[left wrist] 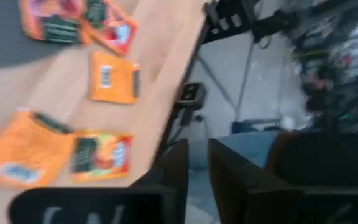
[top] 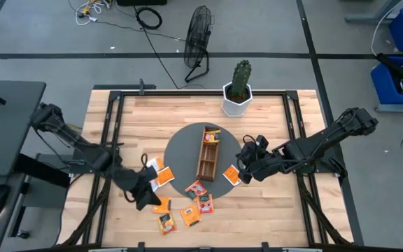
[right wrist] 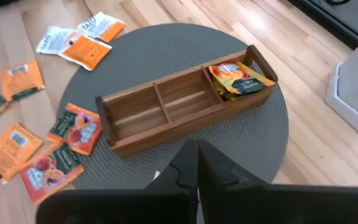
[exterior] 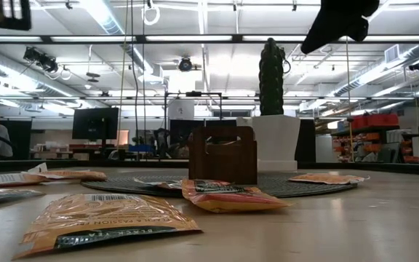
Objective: Pick & Place Tea
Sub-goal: Put the orange tea bag into the top section of the wooden organizer
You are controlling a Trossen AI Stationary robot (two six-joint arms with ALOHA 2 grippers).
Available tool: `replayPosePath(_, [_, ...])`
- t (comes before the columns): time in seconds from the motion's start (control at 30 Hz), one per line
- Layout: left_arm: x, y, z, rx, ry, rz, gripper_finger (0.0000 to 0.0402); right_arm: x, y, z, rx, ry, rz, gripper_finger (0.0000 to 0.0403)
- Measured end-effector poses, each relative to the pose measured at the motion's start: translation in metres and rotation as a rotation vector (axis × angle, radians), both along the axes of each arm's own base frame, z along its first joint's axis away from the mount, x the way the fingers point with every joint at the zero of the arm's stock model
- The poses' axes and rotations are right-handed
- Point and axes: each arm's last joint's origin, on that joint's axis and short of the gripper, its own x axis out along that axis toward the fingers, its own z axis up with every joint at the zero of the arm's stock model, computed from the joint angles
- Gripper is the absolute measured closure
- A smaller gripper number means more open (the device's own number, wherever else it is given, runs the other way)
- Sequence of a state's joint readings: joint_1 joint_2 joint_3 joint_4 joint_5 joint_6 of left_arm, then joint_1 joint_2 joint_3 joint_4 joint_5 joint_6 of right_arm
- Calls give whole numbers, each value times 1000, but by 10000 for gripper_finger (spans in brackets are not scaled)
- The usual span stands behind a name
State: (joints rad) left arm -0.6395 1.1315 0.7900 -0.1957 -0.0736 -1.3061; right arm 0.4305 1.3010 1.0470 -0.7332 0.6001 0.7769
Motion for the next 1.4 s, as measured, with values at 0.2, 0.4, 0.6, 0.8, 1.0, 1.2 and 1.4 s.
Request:
replayPosePath(0.2, [-11, -23, -29, -93, 102, 106, 252, -2, -1, -1, -17, 31, 15, 401])
replayPosePath(0.4, [-14, -46, -57, -270, 258, 289, 189, -3, -1, -1, -83, 71, 87, 401])
replayPosePath(0.6, [-6, -74, -85, -431, 335, 360, 175, -3, -1, -1, -123, 95, 141, 401])
replayPosePath(0.8, [6, -93, -107, -605, 353, 398, 184, -1, 0, 0, -115, 77, 158, 401])
replayPosePath(1.0, [6, -100, -118, -628, 385, 385, 186, 0, 1, 1, -160, 87, 212, 401])
replayPosePath(1.2, [-2, -101, -125, -550, 429, 390, 186, 0, 1, 1, -159, 87, 222, 401])
replayPosePath(1.4, [-4, -98, -136, -468, 475, 419, 187, 0, 1, 1, -182, 98, 252, 401])
